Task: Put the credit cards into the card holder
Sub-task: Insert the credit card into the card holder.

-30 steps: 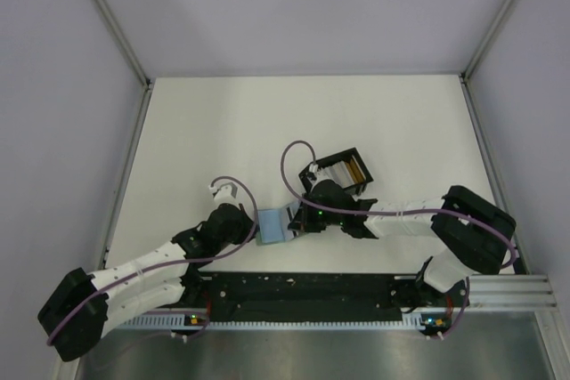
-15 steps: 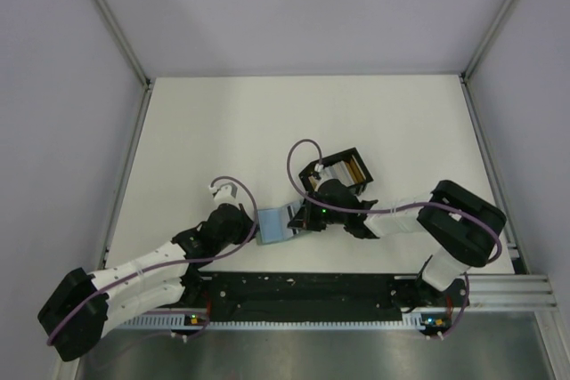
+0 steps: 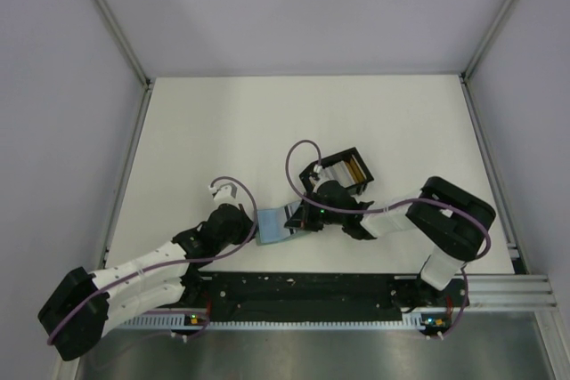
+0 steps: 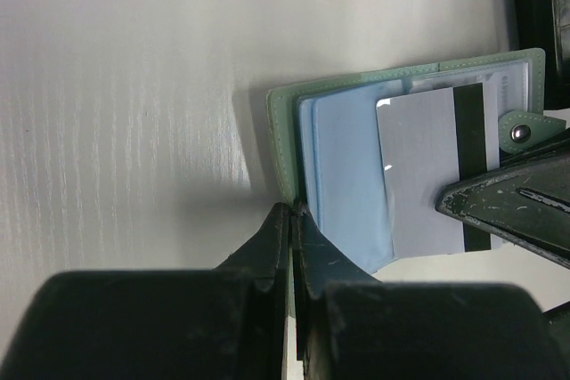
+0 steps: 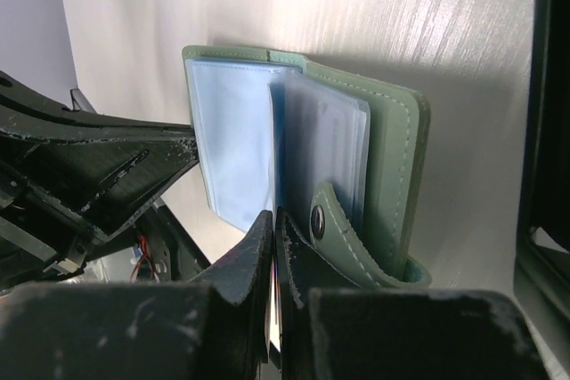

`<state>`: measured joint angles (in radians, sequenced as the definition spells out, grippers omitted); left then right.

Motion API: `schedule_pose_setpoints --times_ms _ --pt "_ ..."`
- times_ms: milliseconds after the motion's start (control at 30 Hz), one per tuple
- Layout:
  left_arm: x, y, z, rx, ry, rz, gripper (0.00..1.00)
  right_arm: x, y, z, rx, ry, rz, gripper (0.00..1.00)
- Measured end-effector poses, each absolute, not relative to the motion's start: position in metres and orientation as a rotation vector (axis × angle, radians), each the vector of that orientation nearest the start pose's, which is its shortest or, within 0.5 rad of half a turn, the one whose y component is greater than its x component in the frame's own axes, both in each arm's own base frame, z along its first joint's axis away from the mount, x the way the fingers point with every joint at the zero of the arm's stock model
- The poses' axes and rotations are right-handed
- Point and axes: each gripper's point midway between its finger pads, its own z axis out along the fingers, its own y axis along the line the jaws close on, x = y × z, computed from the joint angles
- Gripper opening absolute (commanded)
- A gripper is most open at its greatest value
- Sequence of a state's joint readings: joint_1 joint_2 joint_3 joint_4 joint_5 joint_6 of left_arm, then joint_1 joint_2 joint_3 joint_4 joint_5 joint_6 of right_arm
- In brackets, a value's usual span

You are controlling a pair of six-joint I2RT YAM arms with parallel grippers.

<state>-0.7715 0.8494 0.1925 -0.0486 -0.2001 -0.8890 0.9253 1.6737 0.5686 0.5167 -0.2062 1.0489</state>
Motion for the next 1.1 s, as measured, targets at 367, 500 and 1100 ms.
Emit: schedule_pose_setpoints --times_ms 367,500,1100 --pt "0.183 -0.173 0.026 -0.247 2.329 -0.642 0.00 0.188 0.362 0.031 0.025 2.457 1.230 0.00" --pt "0.183 -0.173 0.026 -0.247 2.329 -0.642 0.00 0.189 0.361 0.030 0.025 2.455 1.221 0.00" --pt "0.185 -0.176 0.029 -0.250 2.315 -0.660 0.00 0.195 0.350 0.029 0.051 2.465 1.119 0.00"
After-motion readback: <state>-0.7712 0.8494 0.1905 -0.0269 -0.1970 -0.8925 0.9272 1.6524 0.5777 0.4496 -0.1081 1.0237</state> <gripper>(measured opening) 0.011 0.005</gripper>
